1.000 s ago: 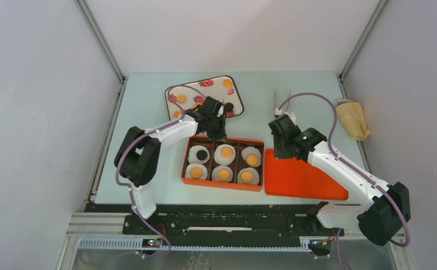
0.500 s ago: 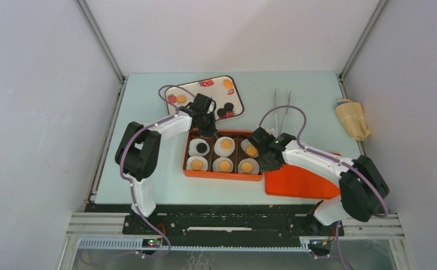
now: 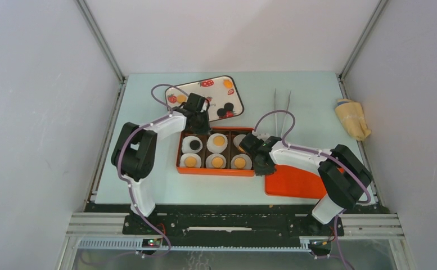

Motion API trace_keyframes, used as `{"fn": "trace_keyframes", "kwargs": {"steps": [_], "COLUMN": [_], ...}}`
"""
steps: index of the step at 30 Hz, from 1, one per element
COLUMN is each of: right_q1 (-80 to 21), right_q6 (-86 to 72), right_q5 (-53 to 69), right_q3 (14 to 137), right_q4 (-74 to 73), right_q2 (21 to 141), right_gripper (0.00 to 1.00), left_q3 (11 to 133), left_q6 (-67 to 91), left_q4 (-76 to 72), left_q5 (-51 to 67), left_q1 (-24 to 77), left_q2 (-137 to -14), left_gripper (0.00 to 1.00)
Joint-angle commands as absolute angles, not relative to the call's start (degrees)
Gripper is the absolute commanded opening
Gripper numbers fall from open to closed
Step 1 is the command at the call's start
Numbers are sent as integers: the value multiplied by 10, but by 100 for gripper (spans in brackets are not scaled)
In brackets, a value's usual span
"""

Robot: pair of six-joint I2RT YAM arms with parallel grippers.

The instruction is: Pack the cookies

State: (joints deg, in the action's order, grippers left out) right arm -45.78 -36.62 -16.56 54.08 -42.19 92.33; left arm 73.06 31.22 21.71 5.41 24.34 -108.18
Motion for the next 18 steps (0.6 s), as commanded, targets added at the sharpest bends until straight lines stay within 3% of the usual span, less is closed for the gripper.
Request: {"fn": "trace_keyframes", "kwargs": {"steps": [1,8,14,18], "right_q1": [-466,-469,-475,-481], "right_q6": [-396,-400,-406,-401], "right_q5": [-213,-198,-198,-216], "right_q3": [540,534,534,535], "right_q4": [-440,-417,-408,-429], "right_q2": [905,946,969,954], "right_gripper": [33,31,7,0], "left_q3": [715,715,704,692], "left_q6": [296,299,294,291], "left_q4": [189,216,244,250], "left_q5": [64,17,-26,-41], "left_q1": [247,289,301,301], "left_q2": [-1012,-909,-825,-800], "left_gripper": [0,0,0,0]}}
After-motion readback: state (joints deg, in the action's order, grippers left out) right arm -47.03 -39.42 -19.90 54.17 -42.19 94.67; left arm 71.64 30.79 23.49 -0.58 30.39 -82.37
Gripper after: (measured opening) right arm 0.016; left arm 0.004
